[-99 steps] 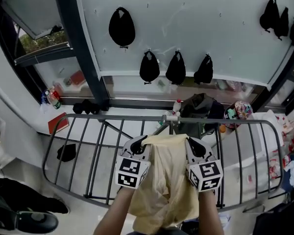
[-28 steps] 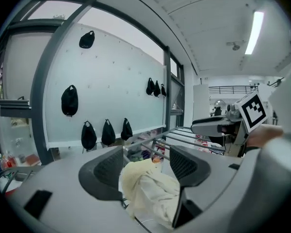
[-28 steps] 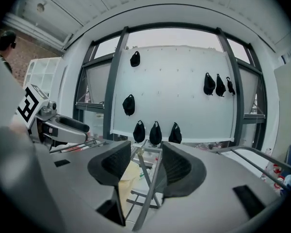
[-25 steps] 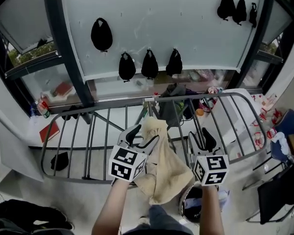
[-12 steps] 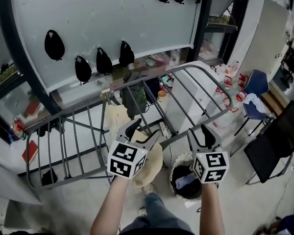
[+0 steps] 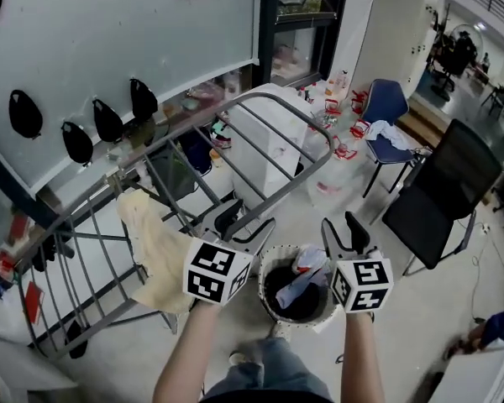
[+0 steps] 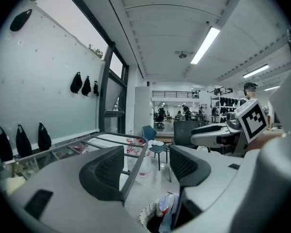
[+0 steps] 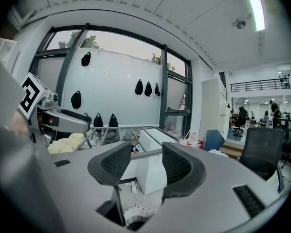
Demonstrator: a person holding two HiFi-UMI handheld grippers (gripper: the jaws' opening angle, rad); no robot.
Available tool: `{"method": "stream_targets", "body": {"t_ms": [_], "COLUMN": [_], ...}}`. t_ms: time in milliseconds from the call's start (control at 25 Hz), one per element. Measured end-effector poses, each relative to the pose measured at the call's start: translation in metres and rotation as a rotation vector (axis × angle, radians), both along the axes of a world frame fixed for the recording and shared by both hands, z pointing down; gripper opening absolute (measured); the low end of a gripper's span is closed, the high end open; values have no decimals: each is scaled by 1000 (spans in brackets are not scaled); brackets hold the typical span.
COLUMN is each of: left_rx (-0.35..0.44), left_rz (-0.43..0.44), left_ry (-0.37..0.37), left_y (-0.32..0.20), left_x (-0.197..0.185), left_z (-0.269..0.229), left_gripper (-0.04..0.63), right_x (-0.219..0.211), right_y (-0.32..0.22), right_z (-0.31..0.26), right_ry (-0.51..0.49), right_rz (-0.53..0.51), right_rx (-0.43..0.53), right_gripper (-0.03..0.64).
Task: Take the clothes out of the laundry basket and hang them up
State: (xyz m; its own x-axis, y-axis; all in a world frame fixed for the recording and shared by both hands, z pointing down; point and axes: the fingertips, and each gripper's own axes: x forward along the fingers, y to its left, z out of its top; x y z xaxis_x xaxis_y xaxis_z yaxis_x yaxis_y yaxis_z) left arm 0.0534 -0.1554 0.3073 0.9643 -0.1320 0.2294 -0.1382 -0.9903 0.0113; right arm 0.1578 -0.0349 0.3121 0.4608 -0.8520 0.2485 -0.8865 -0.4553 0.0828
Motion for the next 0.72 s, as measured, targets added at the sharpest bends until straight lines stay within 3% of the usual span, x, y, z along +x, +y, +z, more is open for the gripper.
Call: {"method": "stream_targets", "body": {"t_ms": [400,720], "left_rx": [-36,-94], "left_rz": [193,240], "left_ry": [-47,-129], "left_y": [82,100], "left_x": [177,275], "left_z": [25,91], "left_gripper": [301,301], "right_x": [149,241], "right_y": [80,94], "right_z": [29,86], "right_ry": [-58,-125], "right_rz": [157,203], "right_rx": [-32,-67], "right_gripper": [202,202]}}
